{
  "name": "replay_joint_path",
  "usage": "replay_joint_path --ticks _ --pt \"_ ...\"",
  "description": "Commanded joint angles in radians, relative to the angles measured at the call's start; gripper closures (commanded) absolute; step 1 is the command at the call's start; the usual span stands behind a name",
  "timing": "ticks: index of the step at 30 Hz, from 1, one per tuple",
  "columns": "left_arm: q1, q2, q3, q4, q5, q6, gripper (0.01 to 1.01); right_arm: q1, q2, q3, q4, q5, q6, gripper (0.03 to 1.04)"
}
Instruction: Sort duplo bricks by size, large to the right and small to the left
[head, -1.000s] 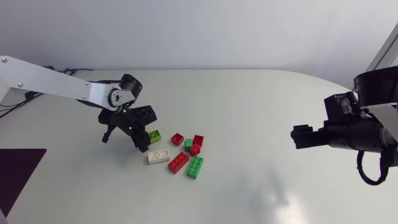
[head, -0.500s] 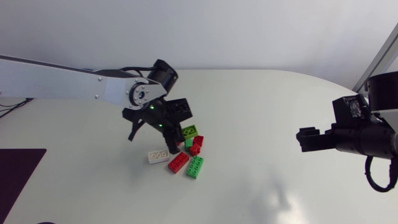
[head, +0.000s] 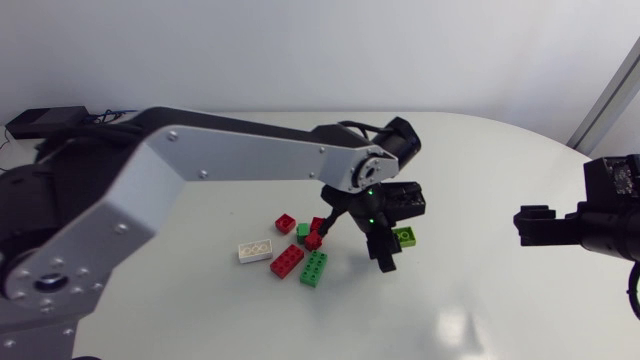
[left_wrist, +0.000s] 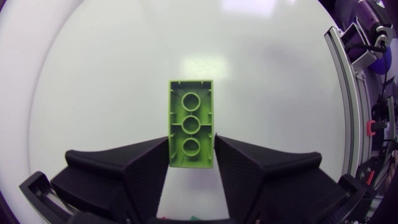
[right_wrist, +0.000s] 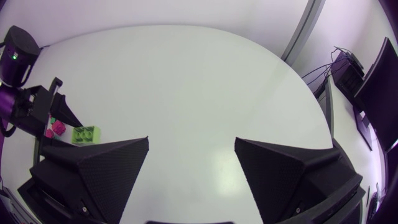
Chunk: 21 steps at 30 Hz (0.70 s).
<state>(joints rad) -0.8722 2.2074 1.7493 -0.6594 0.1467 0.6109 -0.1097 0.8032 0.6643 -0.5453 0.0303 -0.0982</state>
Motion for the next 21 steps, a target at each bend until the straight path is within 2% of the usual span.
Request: replay_joint_path --ticks 1,6,10,14,21 --pt "-0.010 0.060 0.070 -0.023 0.005 -0.033 0.072 -0.008 -0.013 -0.034 -0.019 0.000 -0.018 0.07" --pt "-0.001 0.067 0.115 -0.083 0.005 -0.028 0.052 -0.002 -0.018 -0.048 -0.021 -0.007 -0.018 0.07" --pt "0.067 -0.015 0.093 -0.143 0.011 -0.025 0.052 0.044 -0.010 -0.046 -0.033 -0.024 -0.012 0.07" --pt "0.168 -0.149 -0.034 -0.140 0.025 -0.028 0.052 0.159 0.045 -0.037 -0.022 -0.020 0.026 0.07" --pt "0.308 -0.410 -0.366 -0.060 0.022 -0.020 0.052 0.392 0.217 0.009 0.036 -0.009 0.140 0.07"
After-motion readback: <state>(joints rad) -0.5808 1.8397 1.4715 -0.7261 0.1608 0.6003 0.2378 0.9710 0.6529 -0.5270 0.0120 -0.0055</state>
